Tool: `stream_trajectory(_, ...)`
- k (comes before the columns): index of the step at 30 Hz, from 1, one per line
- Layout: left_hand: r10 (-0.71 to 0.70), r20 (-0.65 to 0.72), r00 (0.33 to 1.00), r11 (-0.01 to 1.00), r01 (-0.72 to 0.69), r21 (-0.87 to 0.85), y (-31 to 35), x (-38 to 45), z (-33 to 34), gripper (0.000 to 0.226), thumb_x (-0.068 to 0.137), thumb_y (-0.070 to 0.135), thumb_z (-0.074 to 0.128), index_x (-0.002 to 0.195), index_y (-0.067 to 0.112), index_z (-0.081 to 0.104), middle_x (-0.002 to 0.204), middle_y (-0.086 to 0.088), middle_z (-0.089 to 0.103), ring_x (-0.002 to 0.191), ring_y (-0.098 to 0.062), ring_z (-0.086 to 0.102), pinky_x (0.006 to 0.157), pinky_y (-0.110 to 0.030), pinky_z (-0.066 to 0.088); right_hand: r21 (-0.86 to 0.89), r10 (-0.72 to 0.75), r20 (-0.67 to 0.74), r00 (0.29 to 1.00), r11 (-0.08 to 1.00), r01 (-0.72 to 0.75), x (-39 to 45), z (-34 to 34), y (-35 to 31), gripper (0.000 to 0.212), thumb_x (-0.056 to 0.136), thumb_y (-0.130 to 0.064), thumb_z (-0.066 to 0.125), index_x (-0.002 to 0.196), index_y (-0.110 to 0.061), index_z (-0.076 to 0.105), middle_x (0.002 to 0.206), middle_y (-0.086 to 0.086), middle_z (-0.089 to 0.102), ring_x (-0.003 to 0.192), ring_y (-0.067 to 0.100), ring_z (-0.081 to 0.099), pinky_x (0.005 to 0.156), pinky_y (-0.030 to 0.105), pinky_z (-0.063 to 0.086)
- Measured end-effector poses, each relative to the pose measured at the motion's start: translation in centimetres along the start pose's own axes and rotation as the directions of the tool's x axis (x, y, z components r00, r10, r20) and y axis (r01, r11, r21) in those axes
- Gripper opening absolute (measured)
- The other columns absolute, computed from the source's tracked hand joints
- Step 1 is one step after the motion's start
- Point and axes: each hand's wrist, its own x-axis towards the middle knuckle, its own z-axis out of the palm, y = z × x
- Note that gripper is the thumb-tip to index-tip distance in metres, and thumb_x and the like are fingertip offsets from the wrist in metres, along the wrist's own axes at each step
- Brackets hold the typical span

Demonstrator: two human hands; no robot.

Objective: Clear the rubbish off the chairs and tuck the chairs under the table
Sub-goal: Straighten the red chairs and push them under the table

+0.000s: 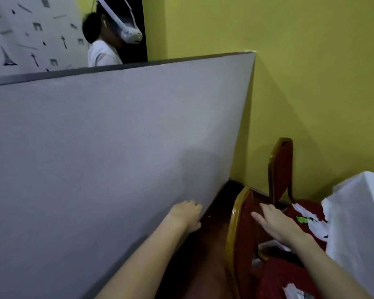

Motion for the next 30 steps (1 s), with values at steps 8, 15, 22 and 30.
stream_trajectory(8, 0.123, 0.006, 0.992, 0.990, -0.123, 0.068, -6.3, 14.6, -5.7, 0.041, 0.094, 0.023, 0.050, 0.132, 0.008, 0.046, 0.132, -0.017, 0.051, 0.116, -0.037, 0.055, 0.086, -0.044, 0.049, 0.095, 0.212, 0.013, 0.977, 0.972, -0.213, 10.2, -0.9, -0.9, 0.095, 0.072, -0.070, 0.014, 0.145, -0.010, 0.026, 0.149, 0.009, 0.035, 0.136, 0.024, 0.037, 0.108, 0.039, 0.036)
stream_trajectory(15, 0.316, 0.057, 0.947, 0.912, -0.320, 0.257, -3.0, 25.7, -10.6, 0.041, 0.095, 0.024, 0.049, 0.132, 0.007, 0.047, 0.133, -0.016, 0.052, 0.120, -0.035, 0.053, 0.089, -0.044, 0.048, 0.225, 0.391, -0.019, 0.920, 0.899, -0.377, 13.2, 0.1, 2.6, 0.070, 0.092, -0.060, 0.028, 0.143, -0.013, 0.029, 0.145, 0.007, 0.039, 0.133, 0.022, 0.039, 0.105, 0.039, 0.037)
stream_trajectory(22, 0.610, 0.161, 0.776, 0.708, -0.624, 0.329, 9.1, 36.2, -11.4, 0.040, 0.095, 0.025, 0.045, 0.132, 0.008, 0.045, 0.132, -0.017, 0.050, 0.122, -0.035, 0.048, 0.094, -0.046, 0.045, 0.365, 0.735, -0.006, 0.678, 0.633, -0.683, 9.4, 4.1, 10.2, 0.097, 0.068, -0.079, 0.005, 0.135, -0.017, 0.038, 0.133, 0.007, 0.048, 0.121, 0.023, 0.050, 0.095, 0.034, 0.044)
stream_trajectory(30, 0.780, 0.275, 0.562, 0.472, -0.817, 0.332, 20.3, 41.8, -7.3, 0.039, 0.091, 0.028, 0.048, 0.124, 0.007, 0.047, 0.127, -0.017, 0.051, 0.121, -0.036, 0.048, 0.098, -0.047, 0.045, 0.490, 0.848, -0.046, 0.528, 0.480, -0.728, 11.6, 5.1, 18.0, 0.052, 0.095, -0.053, 0.033, 0.133, -0.017, 0.041, 0.129, 0.007, 0.050, 0.116, 0.024, 0.050, 0.095, 0.039, 0.043)
